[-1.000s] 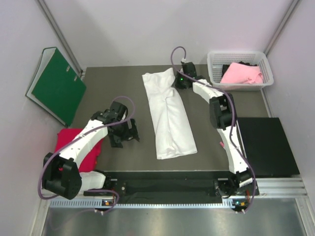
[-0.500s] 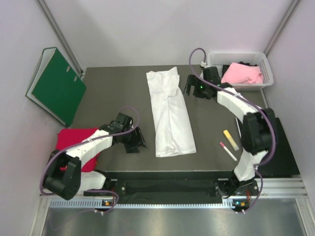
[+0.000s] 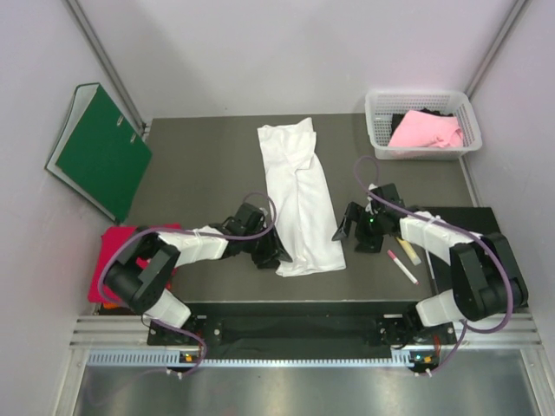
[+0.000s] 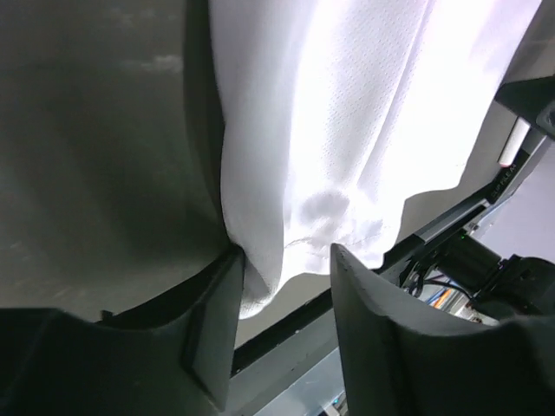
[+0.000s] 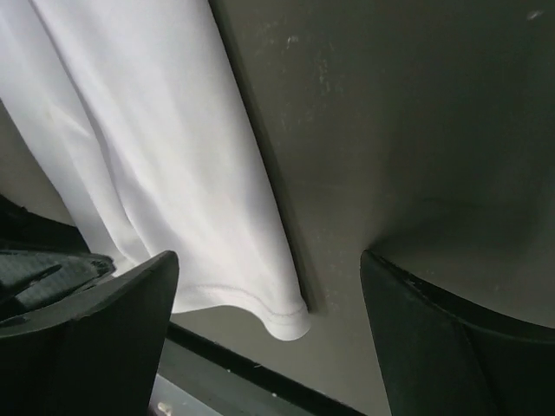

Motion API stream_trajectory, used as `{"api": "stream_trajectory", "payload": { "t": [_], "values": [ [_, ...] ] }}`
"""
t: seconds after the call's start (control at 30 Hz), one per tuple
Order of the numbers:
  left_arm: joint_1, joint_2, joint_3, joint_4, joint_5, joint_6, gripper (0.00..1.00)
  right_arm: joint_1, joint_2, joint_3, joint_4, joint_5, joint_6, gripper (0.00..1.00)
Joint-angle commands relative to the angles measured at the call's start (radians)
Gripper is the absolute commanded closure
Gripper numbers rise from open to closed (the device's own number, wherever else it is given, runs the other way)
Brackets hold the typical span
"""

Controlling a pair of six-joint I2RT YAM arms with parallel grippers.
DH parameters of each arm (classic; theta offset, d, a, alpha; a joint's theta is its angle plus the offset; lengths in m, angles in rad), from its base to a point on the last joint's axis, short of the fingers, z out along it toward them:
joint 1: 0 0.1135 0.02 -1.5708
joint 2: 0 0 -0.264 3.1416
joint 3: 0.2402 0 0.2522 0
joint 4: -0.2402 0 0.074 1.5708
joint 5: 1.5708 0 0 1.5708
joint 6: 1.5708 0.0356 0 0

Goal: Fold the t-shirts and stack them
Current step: Grab the bottom of the folded rectangular tshirt with both arms

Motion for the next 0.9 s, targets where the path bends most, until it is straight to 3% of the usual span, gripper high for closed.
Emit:
{"api": "stream_trajectory", "payload": {
  "t": [0.0,0.17,0.2,0.33,0.47,0.6,0.67,0.7,0.73,0.77,0.87],
  "values": [
    [-0.044,0.088,0.03,-0.017,-0.103,-0.012,0.53,0.012,-0.026,-0.062,0.083,-0.053,0.044,0.18],
    [-0.061,0.095,0.054,-0.095,-0.123,-0.032,0.71,0.038,0.064,-0.057,0.048,-0.105,0.041,0.32],
    [-0.064,0.089,0.058,-0.123,-0.137,-0.038,0.71,0.052,0.08,-0.059,0.033,-0.107,0.042,0.36],
    [-0.07,0.049,0.061,-0.178,-0.169,-0.055,0.63,0.089,0.055,-0.096,-0.028,-0.101,0.044,0.39],
    [-0.076,0.016,0.059,-0.218,-0.186,-0.064,0.63,0.097,0.023,-0.149,-0.058,-0.102,0.042,0.44],
    [-0.088,0.011,0.058,-0.256,-0.189,-0.074,0.67,0.098,0.017,-0.195,-0.093,-0.109,0.008,0.49],
    [-0.1,0.006,0.053,-0.253,-0.192,-0.081,0.8,0.098,0.006,-0.218,-0.09,-0.104,0.001,0.5],
    [-0.105,0.008,0.047,-0.249,-0.192,-0.085,0.85,0.097,-0.003,-0.24,-0.073,-0.109,0.002,0.55],
    [-0.108,0.008,0.047,-0.244,-0.192,-0.085,1.0,0.098,-0.012,-0.252,-0.055,-0.112,0.005,0.6],
    [-0.114,0.012,0.047,-0.244,-0.195,-0.085,1.0,0.097,-0.036,-0.263,-0.033,-0.113,0.019,0.71],
    [-0.124,0.008,0.054,-0.252,-0.2,-0.087,1.0,0.098,-0.081,-0.281,0.016,-0.107,0.016,0.85]
  ]
}}
